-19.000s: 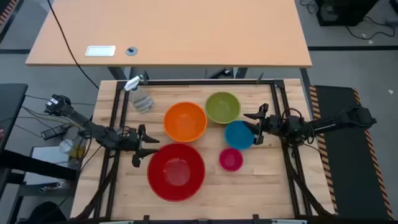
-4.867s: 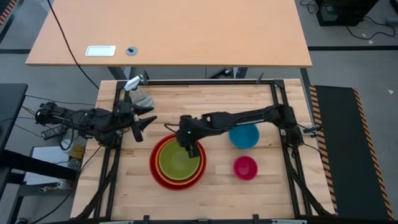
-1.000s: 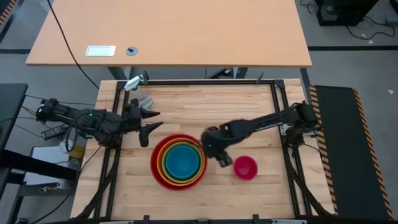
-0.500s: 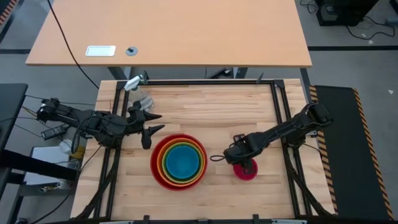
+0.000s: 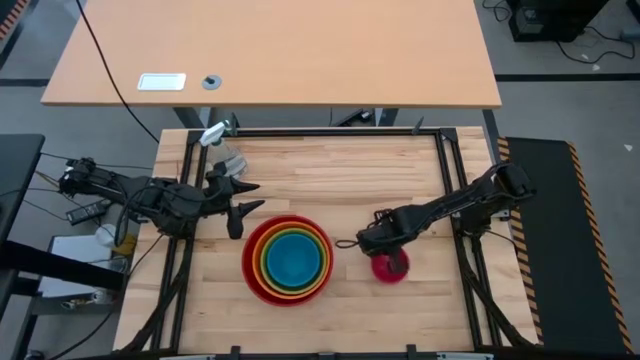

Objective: Nest bowls inside each other
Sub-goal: Stack the pink bowl on top of the blue bowl

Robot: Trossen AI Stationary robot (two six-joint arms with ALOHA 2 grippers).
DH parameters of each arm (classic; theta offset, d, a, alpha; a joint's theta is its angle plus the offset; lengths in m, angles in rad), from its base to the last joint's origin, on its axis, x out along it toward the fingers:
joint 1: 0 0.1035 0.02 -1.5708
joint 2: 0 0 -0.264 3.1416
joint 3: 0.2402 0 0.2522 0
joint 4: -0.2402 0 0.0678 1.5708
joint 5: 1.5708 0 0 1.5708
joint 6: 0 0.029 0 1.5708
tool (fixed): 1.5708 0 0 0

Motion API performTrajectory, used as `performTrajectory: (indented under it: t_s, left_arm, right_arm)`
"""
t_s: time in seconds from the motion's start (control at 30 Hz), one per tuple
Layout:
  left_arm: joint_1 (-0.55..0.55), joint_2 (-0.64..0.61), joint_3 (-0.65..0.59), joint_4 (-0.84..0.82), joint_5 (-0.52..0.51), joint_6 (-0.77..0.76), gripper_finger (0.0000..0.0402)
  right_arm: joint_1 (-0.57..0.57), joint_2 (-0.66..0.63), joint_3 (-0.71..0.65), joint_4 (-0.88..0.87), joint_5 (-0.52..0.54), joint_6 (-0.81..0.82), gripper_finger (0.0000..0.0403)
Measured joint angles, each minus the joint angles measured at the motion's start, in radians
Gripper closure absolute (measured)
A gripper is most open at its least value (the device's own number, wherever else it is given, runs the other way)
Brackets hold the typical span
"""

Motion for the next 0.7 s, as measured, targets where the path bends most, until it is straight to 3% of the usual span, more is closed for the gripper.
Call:
performTrajectory:
  t_s: [0.1,0.23,0.47,0.7]
  left_arm:
    - [0.0,-0.001,0.0,-0.009,0.004,-0.007,0.0193]
    - [0.0,-0.013,0.0,-0.039,0.11,-0.009,0.0193]
    - [-0.001,-0.023,0.0,-0.076,0.154,0.005,0.0193]
    - [-0.001,-0.023,0.0,-0.096,0.154,0.005,0.0193]
  right_arm:
    - [-0.026,-0.029,0.059,0.0,0.007,-0.008,0.0356]
    - [-0.053,-0.087,0.135,0.052,-0.04,-0.059,0.0359]
    - [-0.121,-0.157,0.162,0.501,-0.136,-0.126,0.0378]
    - [-0.171,0.006,0.162,0.865,-0.272,-0.139,0.0364]
